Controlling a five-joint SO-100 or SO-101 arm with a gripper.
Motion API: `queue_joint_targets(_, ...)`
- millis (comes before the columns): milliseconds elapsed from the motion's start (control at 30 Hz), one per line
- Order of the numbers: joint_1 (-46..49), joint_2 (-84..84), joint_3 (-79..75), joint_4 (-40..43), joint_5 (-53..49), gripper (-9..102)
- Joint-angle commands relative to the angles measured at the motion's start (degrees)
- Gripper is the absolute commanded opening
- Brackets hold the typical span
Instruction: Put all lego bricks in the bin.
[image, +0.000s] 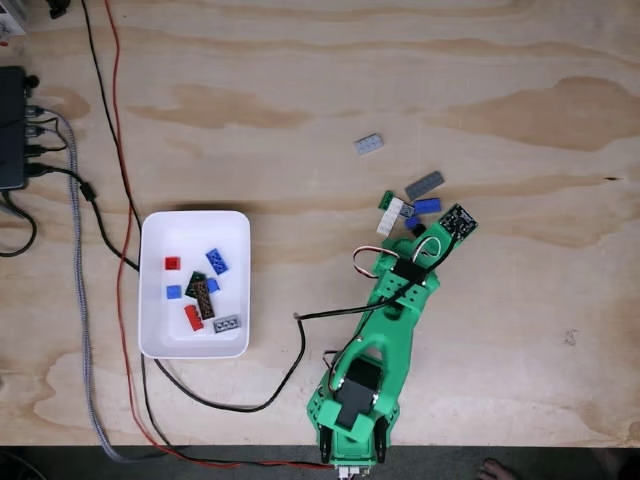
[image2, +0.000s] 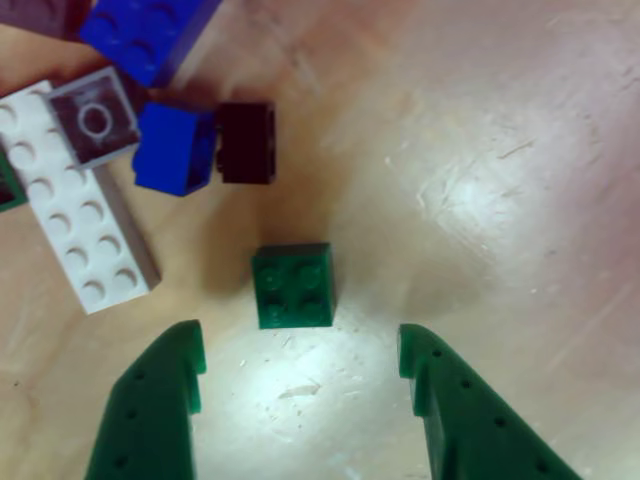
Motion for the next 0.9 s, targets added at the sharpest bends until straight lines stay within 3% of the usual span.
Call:
queue_joint_targets(0, 3.34, -0.62, -1.05, -3.08, -2.72, 18)
queue_joint_targets(233, 2.64, -2.37, -1.14, -5.54, -3.78, 11)
queue_joint_targets(367, 1.32, -1.76, -1.05, -5.71, -2.81, 0)
queue_joint_targets(533, -3.96, 2.46, -6.94, 2.99, 6.42, 0)
queue_joint_targets(667, -20.83, 11.07, -16.35, 14.06, 24.87, 0)
queue_joint_targets(767, -41.66, 11.69, -24.96, 25.40, 37.09, 0)
queue_joint_targets(867, -61.70, 4.92, -31.99, 29.88, 46.58, 0)
